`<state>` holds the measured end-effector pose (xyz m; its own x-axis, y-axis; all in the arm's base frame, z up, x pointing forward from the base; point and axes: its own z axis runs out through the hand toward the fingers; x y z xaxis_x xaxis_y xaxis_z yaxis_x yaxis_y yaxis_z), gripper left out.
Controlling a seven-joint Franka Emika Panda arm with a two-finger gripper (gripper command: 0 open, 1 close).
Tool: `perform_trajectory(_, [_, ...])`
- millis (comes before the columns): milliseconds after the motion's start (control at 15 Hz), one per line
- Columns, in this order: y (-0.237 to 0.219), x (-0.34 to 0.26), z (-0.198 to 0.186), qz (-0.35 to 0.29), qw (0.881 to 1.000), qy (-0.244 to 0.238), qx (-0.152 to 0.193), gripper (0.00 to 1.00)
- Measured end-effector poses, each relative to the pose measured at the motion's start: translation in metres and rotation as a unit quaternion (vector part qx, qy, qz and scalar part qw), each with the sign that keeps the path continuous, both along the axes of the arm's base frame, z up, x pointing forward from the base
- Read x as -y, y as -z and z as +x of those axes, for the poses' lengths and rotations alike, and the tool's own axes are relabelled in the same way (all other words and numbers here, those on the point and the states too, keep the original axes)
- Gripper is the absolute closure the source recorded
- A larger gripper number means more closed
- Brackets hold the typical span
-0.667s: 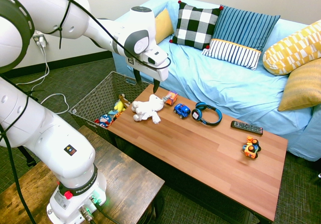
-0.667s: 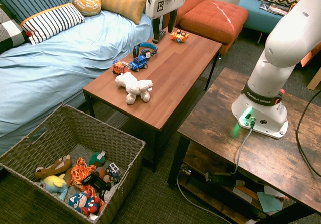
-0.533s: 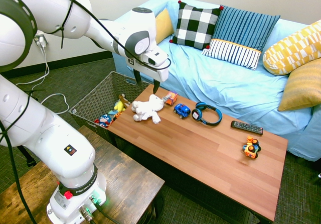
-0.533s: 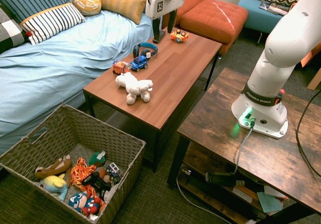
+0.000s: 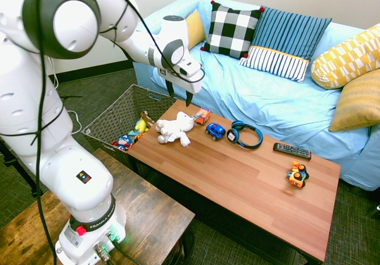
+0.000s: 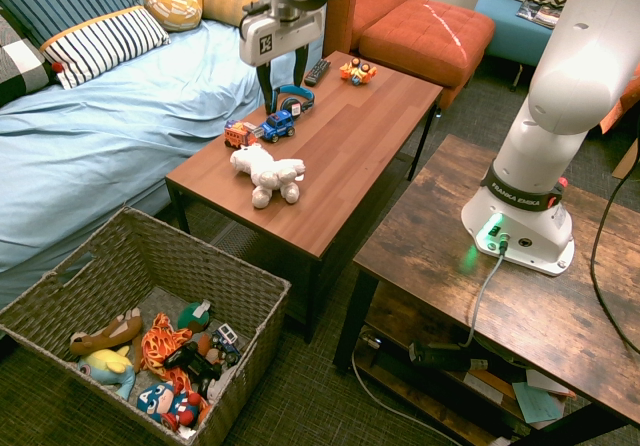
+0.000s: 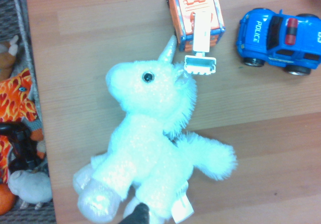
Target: Put the stuffed toy in the basket
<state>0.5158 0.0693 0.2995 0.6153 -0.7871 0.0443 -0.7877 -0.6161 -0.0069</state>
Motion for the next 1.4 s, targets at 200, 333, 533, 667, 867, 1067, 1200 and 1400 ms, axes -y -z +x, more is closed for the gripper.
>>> perform_trajectory(200, [0.050,-0.035,0.020,0.002,1.000,0.009,-0.011,0.00])
perform_trajectory(333, [0.080,-0.045,0.031,-0.002,1.000,0.024,-0.019,0.00])
perform_trajectory(533, [0.125,-0.037,0.049,-0.010,0.998,0.046,-0.038,0.00])
perform_trajectory(667, [0.148,-0.031,0.059,-0.010,0.997,0.061,-0.049,0.00])
perform_trajectory(867, [0.171,-0.031,0.067,-0.001,0.995,0.076,-0.060,0.00])
perform_trajectory(1067, [0.191,-0.029,0.071,0.001,0.994,0.082,-0.070,1.00])
perform_trajectory(1200, [0.202,-0.029,0.071,0.002,0.994,0.082,-0.076,1.00])
perform_trajectory(1400, [0.210,-0.028,0.071,0.006,0.993,0.082,-0.081,1.00])
